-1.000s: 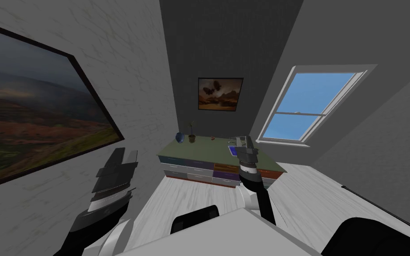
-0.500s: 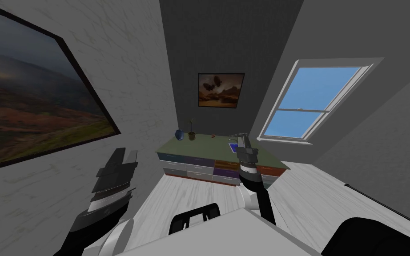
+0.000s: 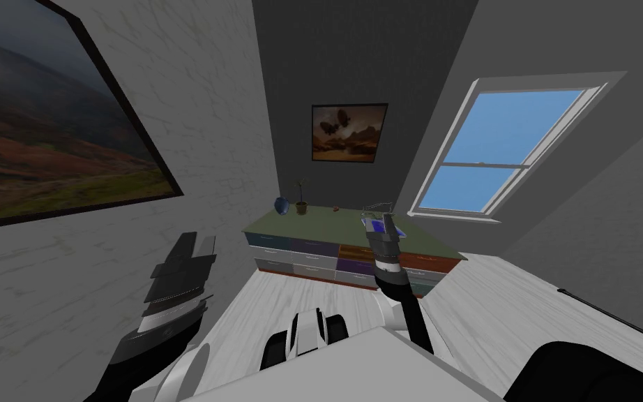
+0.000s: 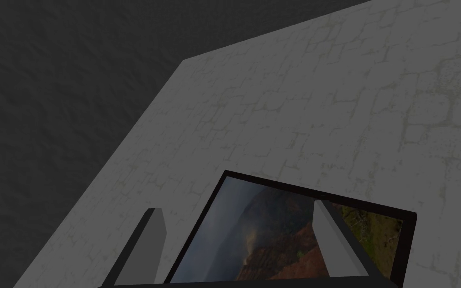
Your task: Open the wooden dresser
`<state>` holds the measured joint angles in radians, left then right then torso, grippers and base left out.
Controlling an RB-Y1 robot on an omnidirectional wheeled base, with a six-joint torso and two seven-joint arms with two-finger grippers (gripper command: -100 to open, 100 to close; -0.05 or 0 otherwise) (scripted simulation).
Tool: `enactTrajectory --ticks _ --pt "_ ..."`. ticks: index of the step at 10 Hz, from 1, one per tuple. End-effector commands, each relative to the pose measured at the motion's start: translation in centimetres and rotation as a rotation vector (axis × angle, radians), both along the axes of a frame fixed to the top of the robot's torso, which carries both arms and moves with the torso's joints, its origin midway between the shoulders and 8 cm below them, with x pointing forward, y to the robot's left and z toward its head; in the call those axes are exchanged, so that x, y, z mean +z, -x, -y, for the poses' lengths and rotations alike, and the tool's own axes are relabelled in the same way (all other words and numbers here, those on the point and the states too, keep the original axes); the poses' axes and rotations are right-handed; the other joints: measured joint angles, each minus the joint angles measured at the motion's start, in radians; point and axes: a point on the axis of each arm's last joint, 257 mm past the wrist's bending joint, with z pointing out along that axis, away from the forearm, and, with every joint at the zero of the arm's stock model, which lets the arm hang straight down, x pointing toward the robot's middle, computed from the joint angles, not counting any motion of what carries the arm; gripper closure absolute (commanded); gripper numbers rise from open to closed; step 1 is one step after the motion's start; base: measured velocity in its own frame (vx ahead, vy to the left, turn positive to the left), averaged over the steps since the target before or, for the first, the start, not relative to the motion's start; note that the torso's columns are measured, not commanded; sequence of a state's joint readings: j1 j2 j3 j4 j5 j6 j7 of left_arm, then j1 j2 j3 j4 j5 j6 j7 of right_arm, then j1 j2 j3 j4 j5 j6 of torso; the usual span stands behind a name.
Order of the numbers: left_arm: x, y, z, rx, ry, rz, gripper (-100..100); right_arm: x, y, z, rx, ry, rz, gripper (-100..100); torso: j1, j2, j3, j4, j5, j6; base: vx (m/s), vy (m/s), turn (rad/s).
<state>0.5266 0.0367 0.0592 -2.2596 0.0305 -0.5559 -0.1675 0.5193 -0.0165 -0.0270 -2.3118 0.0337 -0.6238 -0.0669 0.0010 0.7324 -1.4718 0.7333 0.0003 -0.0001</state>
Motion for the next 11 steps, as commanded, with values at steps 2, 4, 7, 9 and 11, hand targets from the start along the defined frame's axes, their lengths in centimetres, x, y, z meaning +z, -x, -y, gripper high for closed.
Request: enactTrajectory --ticks 2,4,7,9,11 --pt "0.0 0.0 0.0 0.000 0.000 0.000 0 -3.4 -2.7 -0.9 0.001 0.089 -0.124 -100 0.000 0.004 -0.005 0.004 0.000 0.000 0.060 0.035 0.058" --pt "0.0 0.0 0.0 0.000 0.000 0.000 0 -7.4 -5.0 -1.4 -0.012 0.164 -0.251 -100 -0.001 0.006 -0.004 0.005 0.000 0.000 0.063 0.040 0.102" --pt "0.0 0.0 0.0 0.000 0.000 0.000 0 -12.1 -7.0 -1.5 -0.035 0.245 -0.388 -100 0.000 0.005 -0.004 0.005 0.000 0.000 0.076 0.046 0.088" --pt "0.0 0.0 0.0 0.000 0.000 0.000 0 -15.6 -8.2 -1.3 -0.057 0.298 -0.485 -100 -0.002 0.005 -0.004 0.004 0.000 0.000 0.085 0.032 0.070" --pt "0.0 0.0 0.0 0.000 0.000 0.000 0 -18.6 -9.0 -1.0 -0.082 0.345 -0.574 -100 -0.002 0.007 -0.004 0.005 0.000 0.000 0.072 0.029 0.081"
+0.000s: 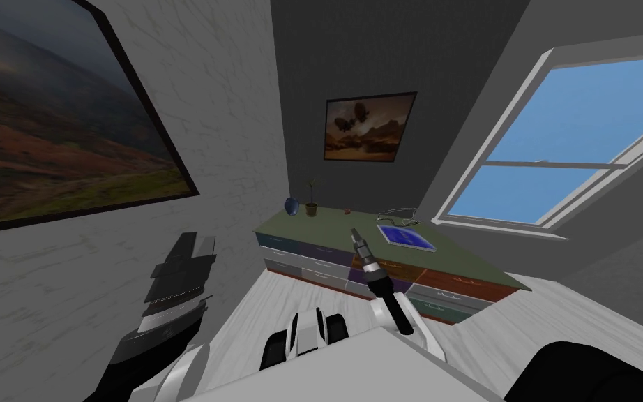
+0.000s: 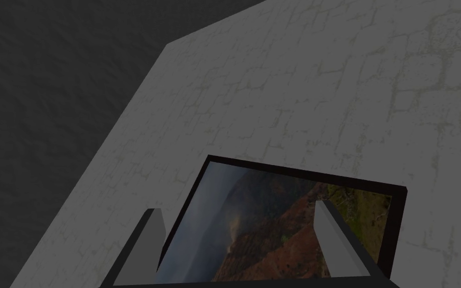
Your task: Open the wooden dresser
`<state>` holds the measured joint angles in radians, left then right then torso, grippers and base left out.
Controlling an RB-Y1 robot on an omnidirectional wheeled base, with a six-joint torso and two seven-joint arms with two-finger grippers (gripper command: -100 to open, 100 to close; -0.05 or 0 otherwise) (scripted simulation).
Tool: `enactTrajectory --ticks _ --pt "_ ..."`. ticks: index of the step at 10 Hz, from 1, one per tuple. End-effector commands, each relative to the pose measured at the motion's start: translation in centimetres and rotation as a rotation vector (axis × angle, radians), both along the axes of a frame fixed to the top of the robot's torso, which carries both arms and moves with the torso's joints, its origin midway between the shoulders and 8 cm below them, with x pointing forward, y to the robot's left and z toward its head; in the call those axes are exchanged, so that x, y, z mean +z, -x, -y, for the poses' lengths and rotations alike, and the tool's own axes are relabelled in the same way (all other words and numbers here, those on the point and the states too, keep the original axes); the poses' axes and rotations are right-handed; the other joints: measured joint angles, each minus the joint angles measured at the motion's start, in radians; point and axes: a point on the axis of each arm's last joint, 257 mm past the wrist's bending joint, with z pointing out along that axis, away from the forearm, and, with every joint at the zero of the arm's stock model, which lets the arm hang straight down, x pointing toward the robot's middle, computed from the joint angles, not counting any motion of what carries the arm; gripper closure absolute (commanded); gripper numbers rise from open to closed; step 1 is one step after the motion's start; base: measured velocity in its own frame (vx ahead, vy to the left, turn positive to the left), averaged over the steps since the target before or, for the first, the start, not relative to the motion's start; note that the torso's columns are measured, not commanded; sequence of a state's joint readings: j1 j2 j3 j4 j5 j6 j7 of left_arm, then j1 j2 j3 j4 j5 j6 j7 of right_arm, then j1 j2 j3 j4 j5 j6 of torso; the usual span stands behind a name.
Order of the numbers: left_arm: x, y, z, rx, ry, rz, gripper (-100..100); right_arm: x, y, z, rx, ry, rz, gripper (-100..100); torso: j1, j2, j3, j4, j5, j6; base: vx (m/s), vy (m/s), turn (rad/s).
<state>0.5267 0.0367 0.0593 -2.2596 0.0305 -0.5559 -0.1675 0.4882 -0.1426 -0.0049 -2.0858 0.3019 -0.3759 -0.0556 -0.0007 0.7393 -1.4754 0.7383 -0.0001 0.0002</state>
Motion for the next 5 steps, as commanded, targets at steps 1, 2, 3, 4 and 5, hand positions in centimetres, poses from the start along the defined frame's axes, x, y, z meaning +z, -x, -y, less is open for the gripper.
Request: enactTrajectory --ticks 1,2,3,4,5 --pt "0.0 0.0 0.0 0.000 0.000 0.000 0 -4.2 -1.1 0.6 -0.032 0.065 -0.112 -100 0.001 -0.001 0.000 0.000 0.000 0.000 0.070 0.031 0.066" --pt "0.0 0.0 0.0 0.000 0.000 0.000 0 -7.2 -1.5 1.0 -0.047 0.097 -0.185 -100 0.001 -0.001 0.000 0.000 0.000 0.000 0.086 0.037 0.101" --pt "0.0 0.0 0.0 0.000 0.000 0.000 0 -7.8 -1.6 1.1 -0.060 0.122 -0.206 -100 0.002 -0.002 -0.001 0.000 0.000 0.000 0.067 0.030 0.064" --pt "0.0 0.0 0.0 0.000 0.000 0.000 0 -10.4 -1.9 1.5 -0.075 0.158 -0.272 -100 0.001 -0.001 -0.001 0.000 0.000 0.000 0.072 0.042 0.119" --pt "0.0 0.0 0.0 0.000 0.000 0.000 0 -11.4 -1.9 1.8 -0.087 0.182 -0.298 -100 0.001 -0.001 -0.001 0.000 0.000 0.000 0.067 0.037 0.075"
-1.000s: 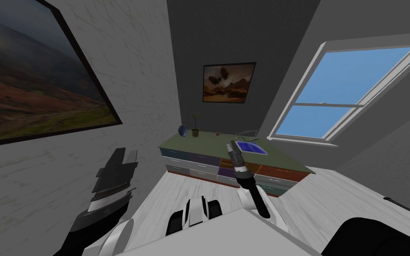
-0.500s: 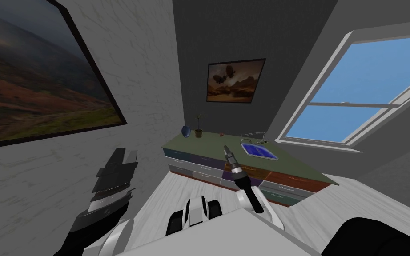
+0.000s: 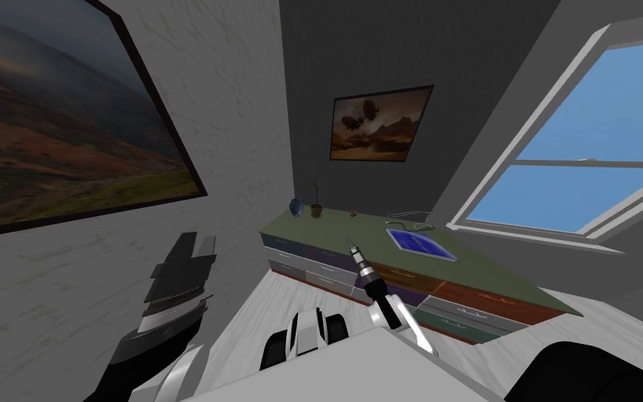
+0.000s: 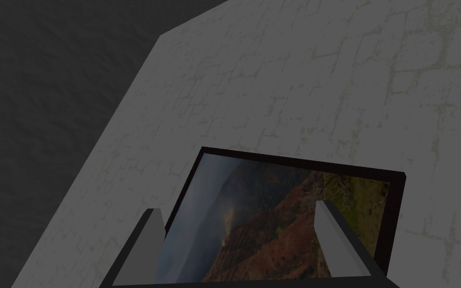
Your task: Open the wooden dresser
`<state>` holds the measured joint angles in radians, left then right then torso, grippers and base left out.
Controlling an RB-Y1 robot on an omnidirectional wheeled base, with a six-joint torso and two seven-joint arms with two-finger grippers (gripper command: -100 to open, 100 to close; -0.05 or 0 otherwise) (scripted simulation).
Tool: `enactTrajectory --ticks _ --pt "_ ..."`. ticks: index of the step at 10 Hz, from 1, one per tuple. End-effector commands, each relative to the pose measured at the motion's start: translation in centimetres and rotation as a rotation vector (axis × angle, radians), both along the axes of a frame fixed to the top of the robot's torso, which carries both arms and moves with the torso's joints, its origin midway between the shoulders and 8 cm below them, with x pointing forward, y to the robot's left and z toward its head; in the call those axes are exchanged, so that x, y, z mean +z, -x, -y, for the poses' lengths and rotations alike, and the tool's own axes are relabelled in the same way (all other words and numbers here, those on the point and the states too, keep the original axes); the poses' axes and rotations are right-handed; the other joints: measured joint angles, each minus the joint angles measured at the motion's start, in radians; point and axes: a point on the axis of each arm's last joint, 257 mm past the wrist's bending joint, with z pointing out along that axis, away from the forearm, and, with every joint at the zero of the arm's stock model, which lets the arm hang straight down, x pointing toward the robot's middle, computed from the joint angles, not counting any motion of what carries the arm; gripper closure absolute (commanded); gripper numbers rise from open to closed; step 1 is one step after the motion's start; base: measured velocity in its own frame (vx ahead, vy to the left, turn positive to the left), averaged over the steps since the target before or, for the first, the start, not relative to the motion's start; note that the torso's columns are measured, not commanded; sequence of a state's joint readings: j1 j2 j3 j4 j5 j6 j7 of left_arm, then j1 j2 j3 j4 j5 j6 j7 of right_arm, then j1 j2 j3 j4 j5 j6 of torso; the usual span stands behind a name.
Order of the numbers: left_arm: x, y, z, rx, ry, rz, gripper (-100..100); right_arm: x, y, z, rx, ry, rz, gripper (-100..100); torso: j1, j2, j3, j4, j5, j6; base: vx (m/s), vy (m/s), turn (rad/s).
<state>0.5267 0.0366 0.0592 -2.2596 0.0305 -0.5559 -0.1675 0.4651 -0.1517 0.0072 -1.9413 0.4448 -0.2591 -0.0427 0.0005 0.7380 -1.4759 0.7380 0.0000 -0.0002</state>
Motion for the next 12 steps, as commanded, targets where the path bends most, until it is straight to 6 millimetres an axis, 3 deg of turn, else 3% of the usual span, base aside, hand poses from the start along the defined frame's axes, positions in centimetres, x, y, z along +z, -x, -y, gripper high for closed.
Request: enactTrajectory --ticks 1,3,4,5,9,10,12 --pt "0.0 0.0 0.0 0.000 0.000 0.000 0 -4.5 -0.1 1.2 -0.035 0.083 -0.124 -100 -0.001 0.001 0.000 0.000 0.000 0.000 0.090 0.038 0.135" --pt "0.0 0.0 0.0 0.000 0.000 0.000 0 -5.8 -0.1 1.8 -0.054 0.111 -0.163 -100 -0.001 0.000 0.000 0.000 0.000 0.000 0.050 0.024 0.023" --pt "0.0 0.0 0.0 0.000 0.000 0.000 0 -8.9 0.2 2.3 -0.068 0.157 -0.237 -100 -0.001 0.002 0.001 0.001 0.000 0.000 0.053 0.028 0.121" --pt "0.0 0.0 0.0 0.000 0.000 0.000 0 -9.4 0.3 2.8 -0.083 0.179 -0.257 -100 0.000 0.001 0.001 0.000 0.000 0.000 0.063 0.026 0.082" --pt "0.0 0.0 0.0 0.000 0.000 0.000 0 -16.5 1.9 5.3 -0.146 0.314 -0.448 -100 0.000 -0.001 -0.001 0.000 0.000 0.000 0.080 0.035 0.103" --pt "0.0 0.0 0.0 0.000 0.000 0.000 0 -16.5 1.9 5.4 -0.150 0.326 -0.453 -100 0.000 0.001 0.000 0.000 0.000 0.001 0.024 0.014 -0.016" --pt "0.0 0.0 0.0 0.000 0.000 0.000 0 -19.6 3.1 6.9 -0.183 0.404 -0.544 -100 -0.001 0.001 0.001 0.000 0.000 0.000 0.046 0.023 0.095"
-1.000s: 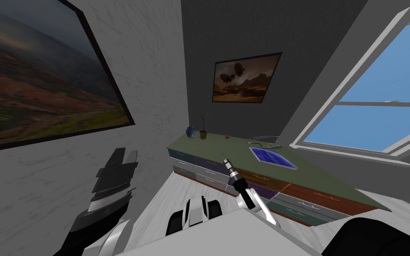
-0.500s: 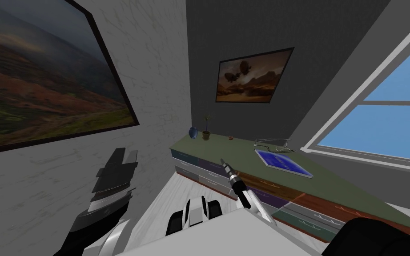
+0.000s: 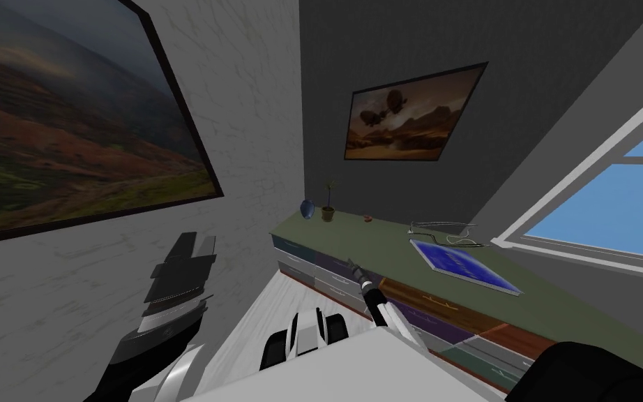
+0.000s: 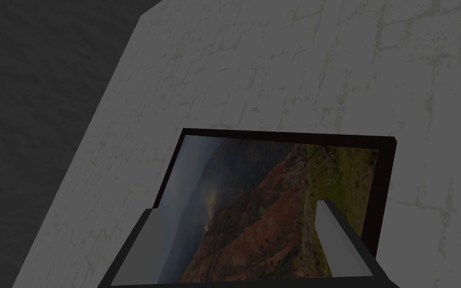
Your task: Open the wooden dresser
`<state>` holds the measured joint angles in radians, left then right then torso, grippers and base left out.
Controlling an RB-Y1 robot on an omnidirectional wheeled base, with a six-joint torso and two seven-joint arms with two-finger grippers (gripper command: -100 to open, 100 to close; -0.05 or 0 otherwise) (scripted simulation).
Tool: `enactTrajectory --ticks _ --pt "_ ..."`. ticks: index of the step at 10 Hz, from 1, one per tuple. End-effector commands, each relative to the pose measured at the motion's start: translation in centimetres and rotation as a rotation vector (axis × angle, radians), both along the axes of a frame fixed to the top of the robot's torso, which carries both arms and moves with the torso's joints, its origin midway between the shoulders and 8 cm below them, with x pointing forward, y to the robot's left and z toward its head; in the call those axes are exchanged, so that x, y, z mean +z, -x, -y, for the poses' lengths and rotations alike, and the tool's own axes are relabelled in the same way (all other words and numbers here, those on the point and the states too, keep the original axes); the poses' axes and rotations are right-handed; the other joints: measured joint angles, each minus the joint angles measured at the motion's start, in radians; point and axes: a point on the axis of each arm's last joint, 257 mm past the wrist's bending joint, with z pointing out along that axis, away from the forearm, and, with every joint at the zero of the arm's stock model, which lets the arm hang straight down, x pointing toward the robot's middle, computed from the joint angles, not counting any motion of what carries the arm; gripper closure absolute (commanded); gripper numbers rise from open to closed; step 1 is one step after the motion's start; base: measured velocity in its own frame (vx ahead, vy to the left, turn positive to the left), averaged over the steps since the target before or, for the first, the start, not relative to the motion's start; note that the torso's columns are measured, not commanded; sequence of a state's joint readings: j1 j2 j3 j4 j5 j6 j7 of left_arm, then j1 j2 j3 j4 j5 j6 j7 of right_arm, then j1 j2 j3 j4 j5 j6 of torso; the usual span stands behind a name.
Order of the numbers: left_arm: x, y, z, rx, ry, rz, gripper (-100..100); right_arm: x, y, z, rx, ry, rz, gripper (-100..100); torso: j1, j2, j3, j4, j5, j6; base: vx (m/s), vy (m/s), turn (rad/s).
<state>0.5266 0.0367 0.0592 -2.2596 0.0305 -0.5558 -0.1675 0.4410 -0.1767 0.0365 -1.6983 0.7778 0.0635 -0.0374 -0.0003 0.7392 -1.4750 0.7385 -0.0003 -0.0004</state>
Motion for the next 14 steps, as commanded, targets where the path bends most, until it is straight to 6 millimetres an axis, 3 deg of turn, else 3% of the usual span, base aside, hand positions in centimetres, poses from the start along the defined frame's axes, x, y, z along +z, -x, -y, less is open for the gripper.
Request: enactTrajectory --ticks 1,5,9,14 --pt "0.0 0.0 0.0 0.000 0.000 0.000 0 -3.7 1.1 1.9 -0.031 0.094 -0.109 -100 -0.003 -0.005 -0.001 -0.001 -0.001 -0.001 0.042 0.045 0.145" --pt "0.0 0.0 0.0 0.000 0.000 0.000 0 -7.5 3.6 4.2 -0.067 0.217 -0.238 -100 -0.003 -0.005 -0.003 -0.002 -0.002 0.000 0.051 0.019 0.072" --pt "0.0 0.0 0.0 0.000 0.000 0.000 0 -9.9 5.5 5.9 -0.098 0.303 -0.328 -100 -0.004 -0.009 -0.005 -0.003 -0.002 0.000 0.034 0.020 0.046" --pt "0.0 0.0 0.0 0.000 0.000 0.000 0 -13.0 8.8 8.5 -0.133 0.472 -0.471 -100 -0.024 -0.031 -0.010 -0.017 -0.019 -0.005 0.026 0.024 0.071"
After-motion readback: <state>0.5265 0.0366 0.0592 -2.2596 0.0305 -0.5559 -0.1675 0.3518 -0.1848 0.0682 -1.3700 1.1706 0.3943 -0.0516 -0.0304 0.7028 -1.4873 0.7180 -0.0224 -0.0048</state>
